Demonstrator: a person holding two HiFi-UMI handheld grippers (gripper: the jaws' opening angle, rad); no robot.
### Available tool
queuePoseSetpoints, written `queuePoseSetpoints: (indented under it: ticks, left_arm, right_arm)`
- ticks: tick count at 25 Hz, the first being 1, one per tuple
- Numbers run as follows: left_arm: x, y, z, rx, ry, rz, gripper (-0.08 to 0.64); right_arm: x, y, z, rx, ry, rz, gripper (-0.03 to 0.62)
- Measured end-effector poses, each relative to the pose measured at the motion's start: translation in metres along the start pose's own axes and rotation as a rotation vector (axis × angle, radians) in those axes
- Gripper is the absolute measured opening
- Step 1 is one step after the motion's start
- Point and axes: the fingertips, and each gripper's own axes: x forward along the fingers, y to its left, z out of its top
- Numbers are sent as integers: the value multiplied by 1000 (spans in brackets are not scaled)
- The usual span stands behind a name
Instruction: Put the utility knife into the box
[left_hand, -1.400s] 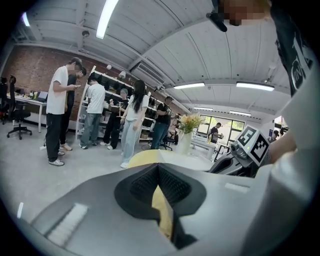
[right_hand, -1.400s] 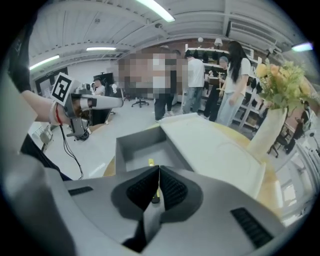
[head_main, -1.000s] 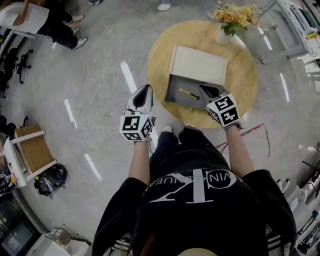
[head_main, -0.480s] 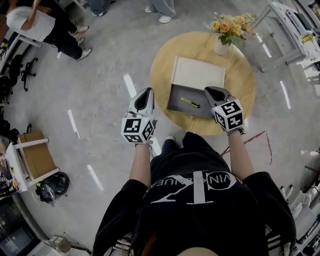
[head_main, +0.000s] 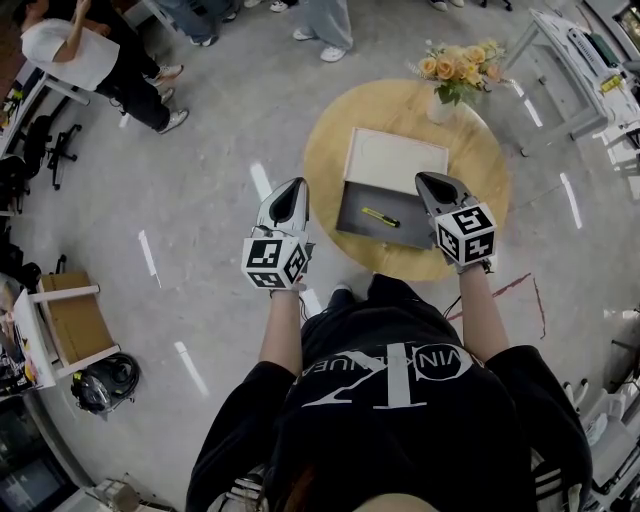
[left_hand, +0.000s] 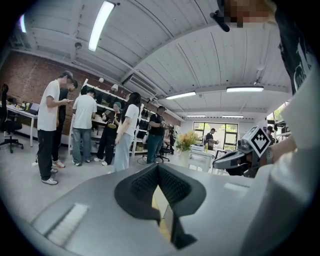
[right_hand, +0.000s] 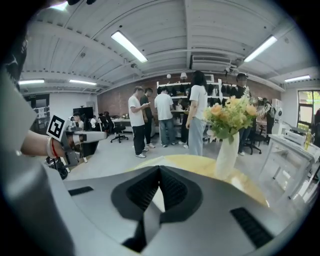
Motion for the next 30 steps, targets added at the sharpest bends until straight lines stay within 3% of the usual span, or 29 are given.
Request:
queuePoseSetpoints:
  ticks: [30]
  left_arm:
    - [7, -15, 37, 35, -80, -19, 6]
  right_arm:
    - [-35, -23, 37, -9, -158, -49, 14]
